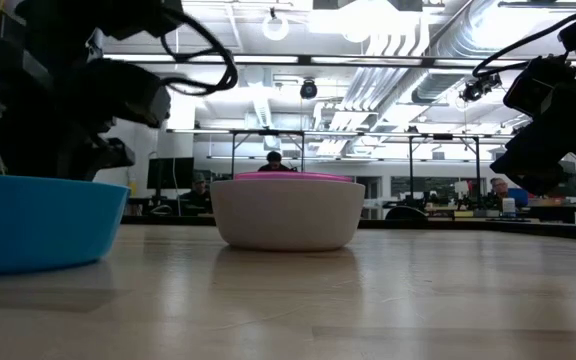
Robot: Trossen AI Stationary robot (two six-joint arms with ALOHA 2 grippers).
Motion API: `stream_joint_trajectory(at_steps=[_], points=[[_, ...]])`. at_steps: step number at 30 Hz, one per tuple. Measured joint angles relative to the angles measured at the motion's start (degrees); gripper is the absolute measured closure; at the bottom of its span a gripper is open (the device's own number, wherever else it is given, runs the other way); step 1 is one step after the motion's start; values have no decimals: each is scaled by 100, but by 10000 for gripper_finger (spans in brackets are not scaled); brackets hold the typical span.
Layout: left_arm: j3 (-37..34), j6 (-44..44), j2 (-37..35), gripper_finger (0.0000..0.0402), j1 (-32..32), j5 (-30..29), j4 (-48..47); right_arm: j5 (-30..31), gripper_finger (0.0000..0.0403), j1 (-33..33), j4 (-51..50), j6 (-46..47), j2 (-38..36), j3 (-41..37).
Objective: Nest bowls inside each other
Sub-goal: Stack the blue bowl on the red bowl
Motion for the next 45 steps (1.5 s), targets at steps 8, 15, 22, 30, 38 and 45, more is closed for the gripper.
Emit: stream_joint_trajectory(at_steps=[8, 15, 22, 30, 38, 45], points=[[194, 127, 0, 311, 0, -63, -257, 0, 254, 0, 0, 1, -1, 0], [194, 124, 0, 331, 0, -67, -255, 0, 254, -1, 0, 1, 0, 0], [194, 129, 0, 395, 0, -2, -244, 0, 254, -2, 0, 2, 0, -1], [194, 195, 0, 397, 0, 18, -242, 0, 254, 0, 0, 0, 0, -1], [194, 228, 0, 399, 0, 29, -244, 0, 254, -2, 0, 2, -2, 0], [363, 275, 0, 400, 4, 157, -467, 0, 254, -2, 0, 0, -1, -1]])
